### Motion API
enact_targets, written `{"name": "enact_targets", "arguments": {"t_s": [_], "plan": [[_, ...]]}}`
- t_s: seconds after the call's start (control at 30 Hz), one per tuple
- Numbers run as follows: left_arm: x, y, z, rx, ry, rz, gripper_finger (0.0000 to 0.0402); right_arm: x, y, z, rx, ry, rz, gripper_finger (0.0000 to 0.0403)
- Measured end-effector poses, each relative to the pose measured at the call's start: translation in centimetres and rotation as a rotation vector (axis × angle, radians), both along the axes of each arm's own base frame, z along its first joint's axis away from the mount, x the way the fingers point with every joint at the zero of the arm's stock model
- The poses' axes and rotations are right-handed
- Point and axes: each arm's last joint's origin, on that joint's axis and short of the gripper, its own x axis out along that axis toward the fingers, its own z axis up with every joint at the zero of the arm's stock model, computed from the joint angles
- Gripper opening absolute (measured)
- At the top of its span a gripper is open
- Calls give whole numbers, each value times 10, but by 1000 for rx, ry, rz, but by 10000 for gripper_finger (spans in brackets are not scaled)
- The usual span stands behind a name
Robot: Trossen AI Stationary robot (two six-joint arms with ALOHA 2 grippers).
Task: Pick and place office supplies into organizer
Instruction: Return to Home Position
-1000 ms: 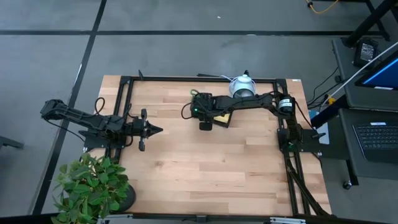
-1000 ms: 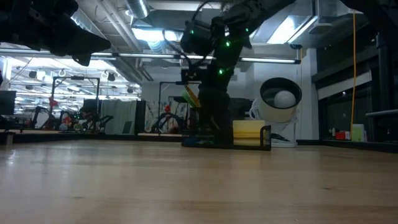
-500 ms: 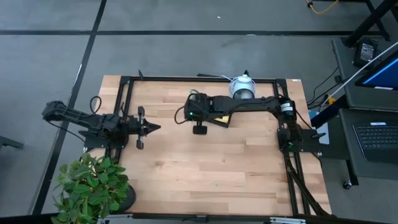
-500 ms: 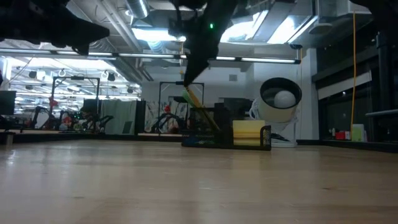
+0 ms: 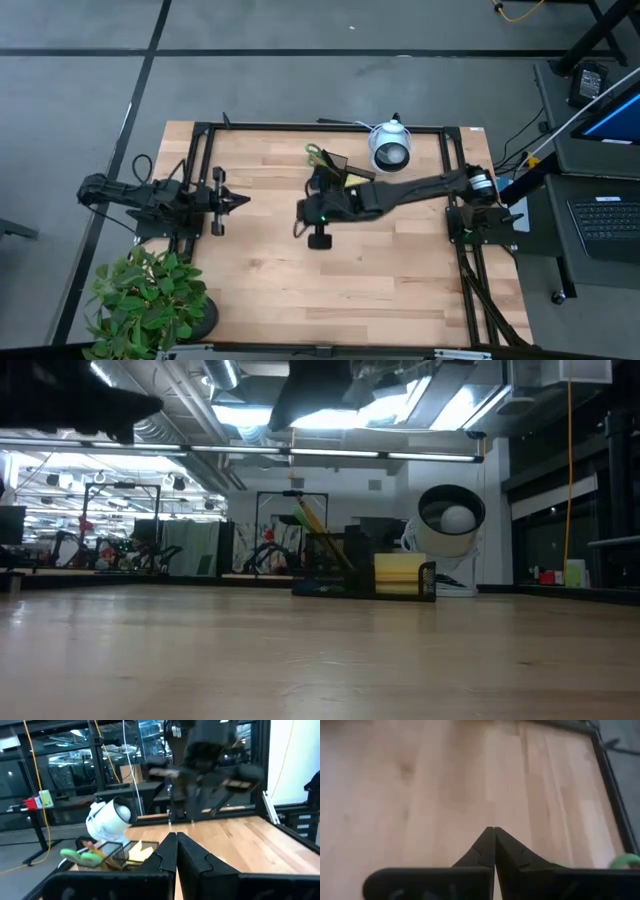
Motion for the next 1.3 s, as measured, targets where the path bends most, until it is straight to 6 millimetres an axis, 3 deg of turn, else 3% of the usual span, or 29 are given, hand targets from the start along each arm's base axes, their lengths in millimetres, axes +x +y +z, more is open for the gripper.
{"name": "enact_targets", "arguments": {"t_s": [0.1, 0.27, 0.47, 0.7, 0.9, 1.17, 1.3], "plan": [[2, 3, -14, 0, 11, 20, 1, -10, 13, -5, 12, -65, 33, 3], [2, 10, -21, -43, 3, 48, 1, -36, 26, -8, 50, -149, 56, 5], [2, 19, -22, -54, 12, 73, 1, -88, 30, -17, 111, -348, 94, 4], [0, 30, -26, -87, 44, 107, 1, -146, 23, -20, 163, -537, 123, 6], [-2, 40, -31, -114, 81, 211, 2, -178, 13, -25, 180, -579, 122, 6], [-3, 47, -34, -119, 76, 299, 1, -212, 8, -63, 155, -691, 49, 7], [-5, 50, -34, -115, 73, 390, 2, -229, 6, -73, 178, -720, 63, 7]]}}
